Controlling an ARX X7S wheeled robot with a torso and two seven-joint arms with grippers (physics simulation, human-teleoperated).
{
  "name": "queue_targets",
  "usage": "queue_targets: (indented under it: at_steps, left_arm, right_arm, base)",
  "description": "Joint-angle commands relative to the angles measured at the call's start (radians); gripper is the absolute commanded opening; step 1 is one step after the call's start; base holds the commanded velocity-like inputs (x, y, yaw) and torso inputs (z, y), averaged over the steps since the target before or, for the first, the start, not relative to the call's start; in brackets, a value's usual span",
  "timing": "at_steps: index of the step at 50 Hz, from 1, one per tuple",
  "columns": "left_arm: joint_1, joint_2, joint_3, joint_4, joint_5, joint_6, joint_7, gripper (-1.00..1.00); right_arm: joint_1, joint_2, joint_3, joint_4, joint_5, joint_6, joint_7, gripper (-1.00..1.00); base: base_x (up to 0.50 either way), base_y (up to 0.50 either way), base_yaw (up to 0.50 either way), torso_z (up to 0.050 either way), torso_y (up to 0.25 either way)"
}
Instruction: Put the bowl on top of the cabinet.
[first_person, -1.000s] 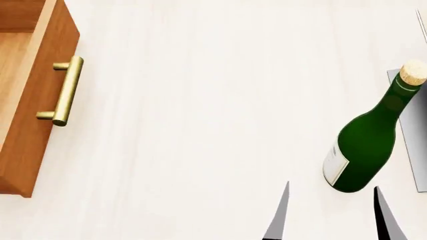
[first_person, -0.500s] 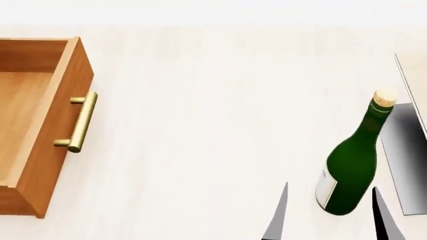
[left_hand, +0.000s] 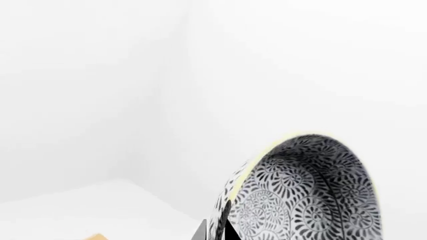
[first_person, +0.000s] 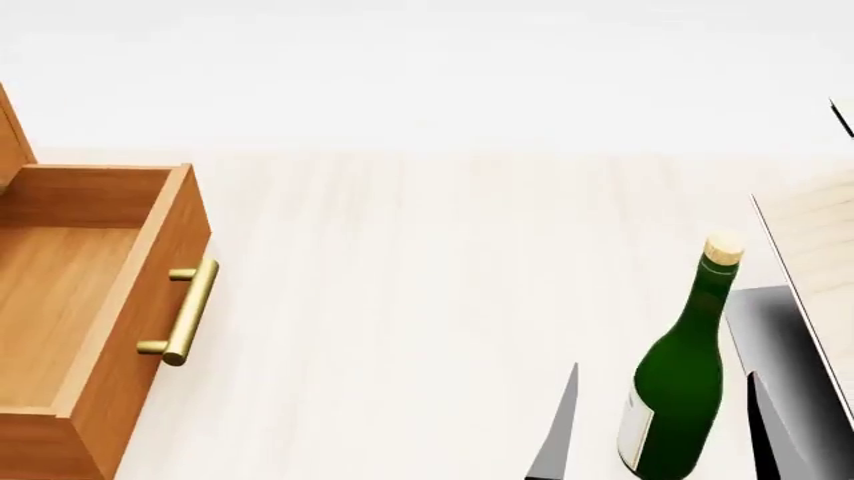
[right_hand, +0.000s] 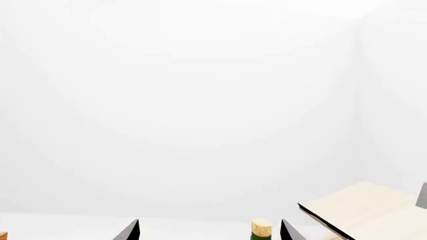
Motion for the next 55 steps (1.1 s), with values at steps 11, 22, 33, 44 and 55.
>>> queue_targets:
  at_steps: [11, 22, 33, 44, 55]
  left_arm:
    - [0.038, -0.083, -0.221, -0.021, -0.015, -0.035, -0.166, -1.00]
    - [0.040, -0.125, -0.370, -0.087, -0.023, -0.083, -0.279, -1.00]
    - [0.015, -0.139, -0.624, -0.229, -0.082, -0.094, -0.407, -1.00]
    - [-0.006, -0.088, -0.570, -0.244, -0.071, -0.079, -0.391, -1.00]
    - [-0.073, -0.118, -0.505, -0.450, -0.021, -0.044, -0.398, -1.00]
  right_arm:
    - [0.002, 0.004, -0.012, 0.006, -0.008, -0.001, 0.006, 1.00]
    - [0.004, 0.005, -0.020, 0.010, -0.013, 0.001, 0.009, 1.00]
    - [0.010, 0.005, -0.027, 0.023, -0.016, -0.003, 0.010, 1.00]
    - [0.009, 0.009, -0.032, 0.026, -0.018, -0.007, 0.011, 1.00]
    - [0.009, 0.012, -0.033, 0.024, -0.016, -0.004, 0.014, 1.00]
  base:
    - [0.00, 0.00, 0.00, 0.000, 0.000]
    - [0.00, 0.00, 0.00, 0.000, 0.000]
    - [0.00, 0.00, 0.00, 0.000, 0.000]
    - [0.00, 0.00, 0.00, 0.000, 0.000]
    - [0.00, 0.00, 0.00, 0.000, 0.000]
